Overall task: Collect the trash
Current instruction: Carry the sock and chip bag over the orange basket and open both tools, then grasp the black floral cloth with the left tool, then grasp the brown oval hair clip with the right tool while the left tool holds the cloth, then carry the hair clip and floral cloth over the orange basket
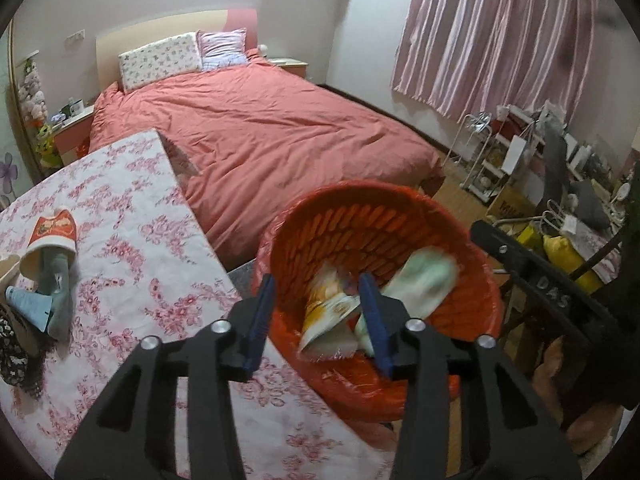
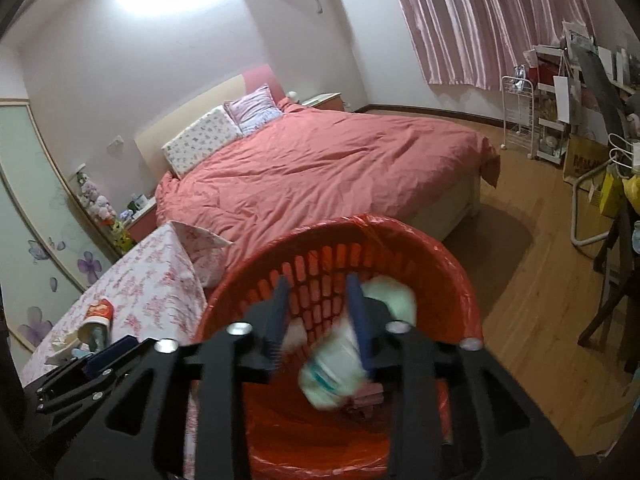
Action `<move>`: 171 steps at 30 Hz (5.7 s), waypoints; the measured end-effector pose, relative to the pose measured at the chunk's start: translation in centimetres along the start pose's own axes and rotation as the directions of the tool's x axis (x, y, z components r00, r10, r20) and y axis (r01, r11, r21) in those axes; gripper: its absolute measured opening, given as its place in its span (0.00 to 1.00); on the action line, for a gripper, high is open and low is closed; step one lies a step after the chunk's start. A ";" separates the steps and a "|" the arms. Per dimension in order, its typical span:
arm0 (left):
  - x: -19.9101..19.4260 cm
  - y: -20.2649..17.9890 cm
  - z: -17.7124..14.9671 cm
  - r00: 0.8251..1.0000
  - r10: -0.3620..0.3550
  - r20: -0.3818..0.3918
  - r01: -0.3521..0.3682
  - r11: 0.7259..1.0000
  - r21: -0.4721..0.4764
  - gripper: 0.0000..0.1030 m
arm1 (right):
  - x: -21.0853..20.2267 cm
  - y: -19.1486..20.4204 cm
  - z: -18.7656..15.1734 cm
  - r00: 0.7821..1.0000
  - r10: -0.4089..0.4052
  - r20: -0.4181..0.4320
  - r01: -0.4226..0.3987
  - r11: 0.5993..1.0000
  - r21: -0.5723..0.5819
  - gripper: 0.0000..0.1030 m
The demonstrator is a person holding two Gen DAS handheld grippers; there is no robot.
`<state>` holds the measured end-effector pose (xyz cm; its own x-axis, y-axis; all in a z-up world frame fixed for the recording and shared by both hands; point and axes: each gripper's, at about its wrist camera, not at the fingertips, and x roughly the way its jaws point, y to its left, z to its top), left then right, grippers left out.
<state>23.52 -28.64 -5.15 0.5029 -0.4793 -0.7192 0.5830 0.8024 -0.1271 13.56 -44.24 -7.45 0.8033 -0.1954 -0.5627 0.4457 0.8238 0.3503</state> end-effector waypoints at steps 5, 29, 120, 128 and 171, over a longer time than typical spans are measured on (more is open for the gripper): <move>0.0 1.0 -0.7 0.998 0.061 -0.003 -0.061 0.998 0.011 0.52 | -0.3 0.1 -0.1 1.000 -0.025 -0.005 0.025 0.999 -0.021 0.48; -9.9 16.8 -8.1 0.924 0.383 0.007 -0.377 0.911 -0.169 0.60 | -1.7 9.4 -3.6 0.997 0.029 -0.068 -0.043 0.972 -0.229 0.56; -17.0 39.4 -16.3 0.875 0.471 -0.113 -0.457 0.726 -0.514 0.31 | 4.7 37.2 -14.8 0.881 0.269 -0.390 -0.450 0.732 -0.511 0.32; -16.9 39.3 -16.2 0.872 0.475 -0.114 -0.463 0.727 -0.507 0.31 | 2.8 34.8 -12.6 0.894 0.308 -0.326 -0.438 0.760 -0.480 0.32; -16.4 9.3 -2.2 0.973 0.032 0.231 -0.010 0.995 -0.097 0.14 | -6.4 10.2 -1.4 0.990 0.057 0.132 -0.031 0.981 -0.193 0.32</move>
<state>19.31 -12.55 3.94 0.6549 -0.5224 -0.5461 0.5134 0.8378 -0.1857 12.43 -33.88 -1.36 0.8727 -0.2167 -0.4375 0.3362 0.9166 0.2165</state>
